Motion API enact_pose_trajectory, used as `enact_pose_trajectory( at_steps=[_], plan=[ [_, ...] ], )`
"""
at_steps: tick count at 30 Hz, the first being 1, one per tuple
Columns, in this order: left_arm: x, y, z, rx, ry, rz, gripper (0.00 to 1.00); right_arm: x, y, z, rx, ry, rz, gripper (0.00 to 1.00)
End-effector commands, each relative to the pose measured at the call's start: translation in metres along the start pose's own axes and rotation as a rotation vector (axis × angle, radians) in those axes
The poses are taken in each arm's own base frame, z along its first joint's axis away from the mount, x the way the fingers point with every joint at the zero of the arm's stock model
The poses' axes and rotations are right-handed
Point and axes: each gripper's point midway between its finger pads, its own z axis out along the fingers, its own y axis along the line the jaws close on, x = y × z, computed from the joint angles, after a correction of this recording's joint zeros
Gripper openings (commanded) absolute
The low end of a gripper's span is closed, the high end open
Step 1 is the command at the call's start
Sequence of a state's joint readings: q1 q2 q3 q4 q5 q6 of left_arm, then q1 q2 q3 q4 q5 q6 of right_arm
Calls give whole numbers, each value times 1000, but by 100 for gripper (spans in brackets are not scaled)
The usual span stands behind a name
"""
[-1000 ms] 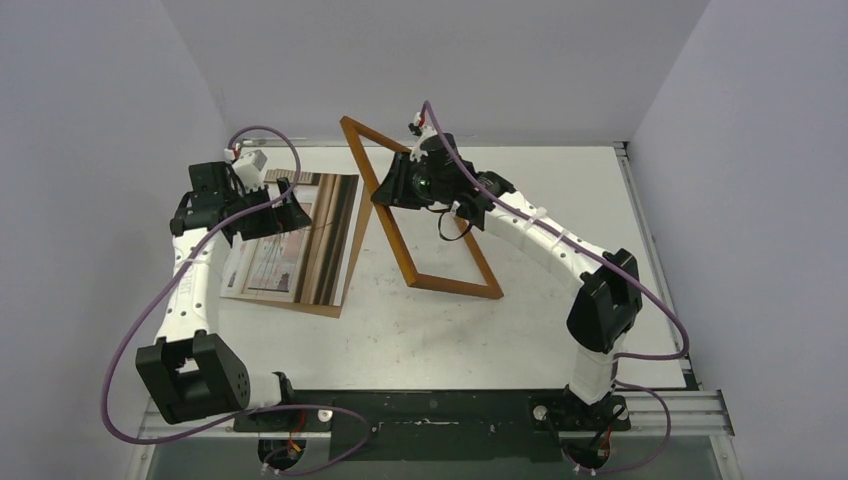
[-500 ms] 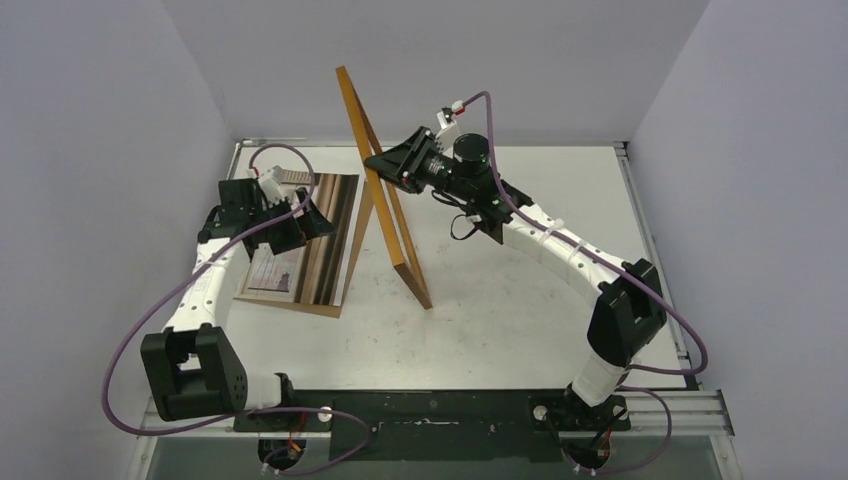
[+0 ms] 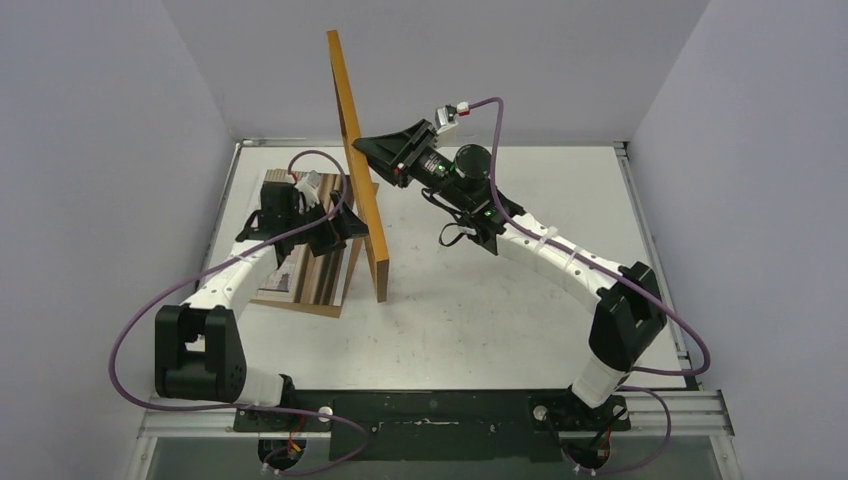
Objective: Put the photo into the frame
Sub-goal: Turn over the photo frame at the center of the board.
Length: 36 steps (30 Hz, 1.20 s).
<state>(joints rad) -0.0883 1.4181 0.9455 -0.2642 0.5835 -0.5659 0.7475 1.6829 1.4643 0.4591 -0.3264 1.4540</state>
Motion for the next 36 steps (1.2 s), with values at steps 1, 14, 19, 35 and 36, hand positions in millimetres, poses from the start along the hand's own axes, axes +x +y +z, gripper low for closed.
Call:
enact_pose_trajectory(
  at_steps=[1, 14, 19, 35, 36],
  plan=[
    [-13, -14, 6, 54, -67, 41, 96, -10, 106, -26, -291, -76, -20, 5],
    [-7, -15, 14, 107, -71, 45, 65, -3, 103, -41, -319, -102, 49, 5],
    [-11, -19, 18, 149, -84, 62, 44, -5, 99, -48, -323, -120, 80, 5],
    [-1, -2, 36, 92, -57, 94, 59, 14, 116, -38, -351, -82, 104, 5],
    [-3, -4, 35, 96, -62, 100, 46, 13, 112, -38, -334, -84, 93, 5]
  ],
)
